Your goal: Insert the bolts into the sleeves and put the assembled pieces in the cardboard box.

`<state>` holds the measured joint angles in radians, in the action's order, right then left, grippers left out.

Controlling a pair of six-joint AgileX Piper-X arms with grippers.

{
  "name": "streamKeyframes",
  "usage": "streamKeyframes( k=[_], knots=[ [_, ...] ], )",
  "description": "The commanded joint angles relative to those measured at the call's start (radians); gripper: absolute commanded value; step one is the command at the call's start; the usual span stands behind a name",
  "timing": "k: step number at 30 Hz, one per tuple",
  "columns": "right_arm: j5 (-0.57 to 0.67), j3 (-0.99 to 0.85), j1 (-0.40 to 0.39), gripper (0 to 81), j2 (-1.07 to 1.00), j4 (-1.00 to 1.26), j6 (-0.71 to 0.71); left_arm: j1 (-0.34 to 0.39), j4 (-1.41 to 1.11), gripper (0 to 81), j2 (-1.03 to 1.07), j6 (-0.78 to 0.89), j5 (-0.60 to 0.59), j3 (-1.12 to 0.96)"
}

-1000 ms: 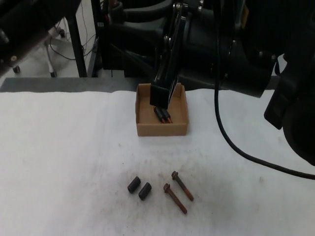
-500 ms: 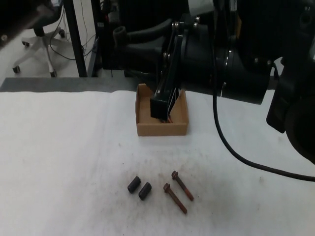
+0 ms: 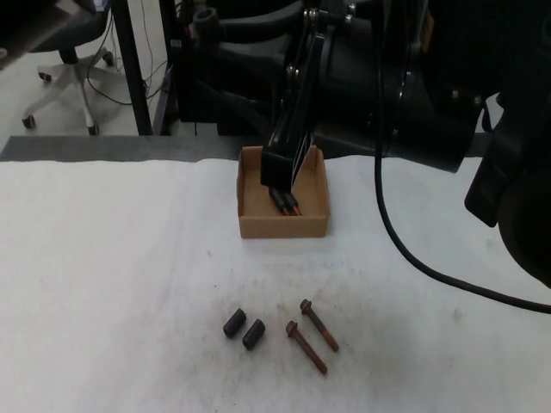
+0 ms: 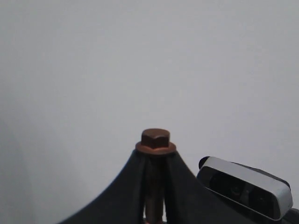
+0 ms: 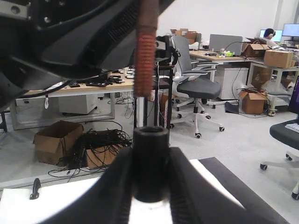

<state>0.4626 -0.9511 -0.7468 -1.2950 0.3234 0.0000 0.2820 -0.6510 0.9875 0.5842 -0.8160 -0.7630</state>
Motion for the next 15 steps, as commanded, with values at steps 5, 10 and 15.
streamKeyframes(
  k=[5,10,15],
  knots=[
    [-0.009,-0.009,0.002,0.6,0.008,0.018,0.008,-0.001,-0.006,0.4,-0.002,-0.012,-0.011,-0.008],
    [-0.009,-0.012,0.002,0.6,0.008,0.018,0.008,-0.001,0.067,0.4,-0.002,-0.051,-0.025,-0.008],
    [-0.009,-0.012,0.002,0.6,0.008,0.018,0.008,-0.001,0.079,0.4,-0.002,-0.068,-0.033,-0.008]
  ],
)
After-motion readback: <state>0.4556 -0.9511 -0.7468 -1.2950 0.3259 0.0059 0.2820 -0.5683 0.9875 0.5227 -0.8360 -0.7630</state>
